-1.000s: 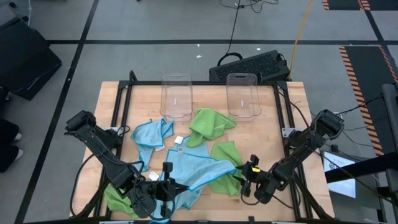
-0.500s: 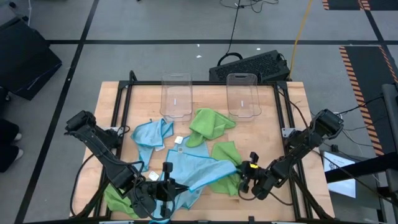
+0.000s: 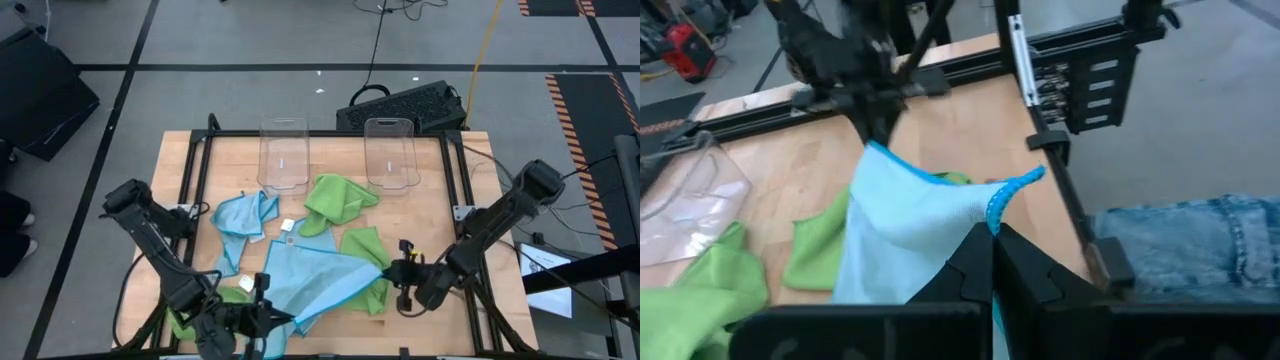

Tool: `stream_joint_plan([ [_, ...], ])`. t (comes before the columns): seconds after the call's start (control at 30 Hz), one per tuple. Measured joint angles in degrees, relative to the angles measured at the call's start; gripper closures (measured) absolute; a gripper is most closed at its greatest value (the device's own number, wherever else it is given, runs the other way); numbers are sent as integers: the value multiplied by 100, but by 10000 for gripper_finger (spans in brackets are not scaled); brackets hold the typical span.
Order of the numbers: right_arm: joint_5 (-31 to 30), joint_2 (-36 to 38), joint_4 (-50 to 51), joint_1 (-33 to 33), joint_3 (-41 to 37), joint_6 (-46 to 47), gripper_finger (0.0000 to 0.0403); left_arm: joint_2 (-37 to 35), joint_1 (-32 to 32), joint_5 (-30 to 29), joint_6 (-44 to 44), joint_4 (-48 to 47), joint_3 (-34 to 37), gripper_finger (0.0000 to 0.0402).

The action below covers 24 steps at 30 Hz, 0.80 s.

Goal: Fold microfiber towels
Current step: Fold the right blue microfiber towel

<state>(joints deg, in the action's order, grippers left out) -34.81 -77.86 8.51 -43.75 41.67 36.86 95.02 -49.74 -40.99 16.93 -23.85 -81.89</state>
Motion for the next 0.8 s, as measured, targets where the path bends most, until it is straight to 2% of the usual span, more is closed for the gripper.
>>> stream_joint_plan([
  [0.2,1190,984,31,240,0,-1158,401,-13,-205,2,43,15,0,396],
  [0.3,1550,1445,162,348,0,-1650,402,-125,-217,35,-162,-2,0,396],
  [0.57,1566,2740,961,697,1,-2127,402,-402,-151,-383,-532,-60,-2,396],
  [0.8,1860,3717,1484,938,67,-1930,402,-790,-46,-1621,-783,-175,-2,396],
])
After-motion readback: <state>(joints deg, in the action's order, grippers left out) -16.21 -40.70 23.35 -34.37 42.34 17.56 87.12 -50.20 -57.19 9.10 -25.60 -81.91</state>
